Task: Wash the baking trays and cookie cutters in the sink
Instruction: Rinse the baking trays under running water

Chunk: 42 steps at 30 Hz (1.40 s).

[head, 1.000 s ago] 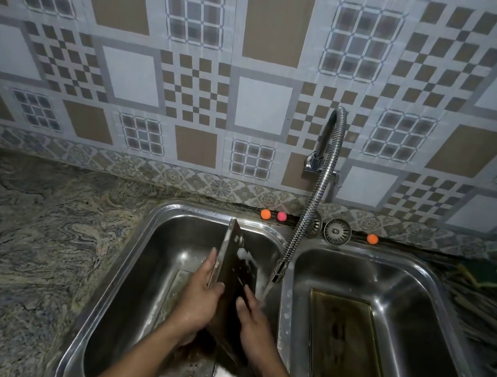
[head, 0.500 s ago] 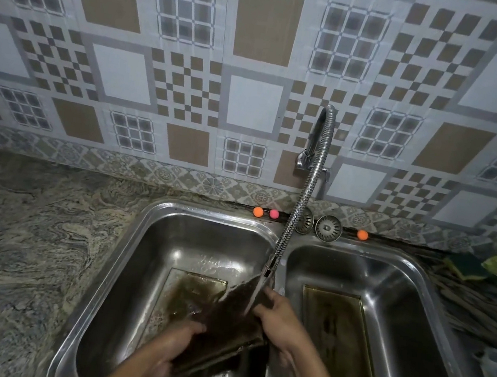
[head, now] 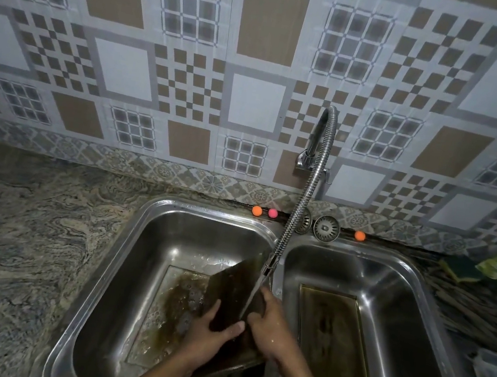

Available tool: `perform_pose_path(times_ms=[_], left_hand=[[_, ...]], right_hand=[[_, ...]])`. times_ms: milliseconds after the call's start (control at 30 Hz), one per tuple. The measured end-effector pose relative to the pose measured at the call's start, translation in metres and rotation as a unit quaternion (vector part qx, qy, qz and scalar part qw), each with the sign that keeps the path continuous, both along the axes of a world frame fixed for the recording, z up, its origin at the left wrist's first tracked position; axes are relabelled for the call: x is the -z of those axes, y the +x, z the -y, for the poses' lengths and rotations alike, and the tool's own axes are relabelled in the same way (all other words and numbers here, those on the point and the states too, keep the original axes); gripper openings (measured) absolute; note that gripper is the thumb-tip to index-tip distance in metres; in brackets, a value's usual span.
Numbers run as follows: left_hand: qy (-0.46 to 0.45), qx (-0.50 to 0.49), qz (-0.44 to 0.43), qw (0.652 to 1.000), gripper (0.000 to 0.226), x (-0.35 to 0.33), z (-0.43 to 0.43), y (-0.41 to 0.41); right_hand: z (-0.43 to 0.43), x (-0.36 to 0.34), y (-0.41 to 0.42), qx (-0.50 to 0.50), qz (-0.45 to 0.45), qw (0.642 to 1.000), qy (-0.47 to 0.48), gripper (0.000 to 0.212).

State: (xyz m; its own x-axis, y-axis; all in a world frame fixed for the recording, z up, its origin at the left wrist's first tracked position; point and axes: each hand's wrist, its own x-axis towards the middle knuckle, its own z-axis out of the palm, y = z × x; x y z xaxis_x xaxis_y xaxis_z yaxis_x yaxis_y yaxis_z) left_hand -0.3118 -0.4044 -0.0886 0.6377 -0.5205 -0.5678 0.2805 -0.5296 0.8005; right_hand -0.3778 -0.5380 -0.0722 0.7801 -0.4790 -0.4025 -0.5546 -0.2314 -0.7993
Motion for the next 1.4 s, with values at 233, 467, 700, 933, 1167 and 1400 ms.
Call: perform_pose_path(times_ms=[233,467,700,933,1167,1400], left_hand=[[-0.052,-0.053,0.017,0.997,0.108,0.018,-0.008,0.019],[-0.084,-0.093,-0.137,0.983,0.060,0.005,-0.033,0.054],[-0.081,-0.111,-0.179,0.974,0.062,0.015,-0.053,0.052],[-0.114,-0.071,-0.152,0.979,0.064,0.003,-0.051,0.046],[-0.122,-0.072,-0.137,0.980,0.072,-0.003,-0.052,0.057],[-0.143,-0.133,-0.085,0.977,0.070,-0.004,-0.022,0.058]], right_hand=[[-0.016,0.012,-0.001,0.018,0.066,0.991,-0.114,0.043],[-0.007,0.040,-0.002,0.073,-0.046,0.994,0.065,0.075],[-0.020,0.038,0.015,-0.178,-0.141,0.966,-0.126,0.061],[-0.012,0.038,0.068,-0.059,-0.198,0.968,-0.145,0.071],[-0.013,0.038,0.088,-0.166,-0.070,0.971,-0.157,0.045],[-0.015,0.021,0.056,-0.279,-0.013,0.938,-0.204,0.049]])
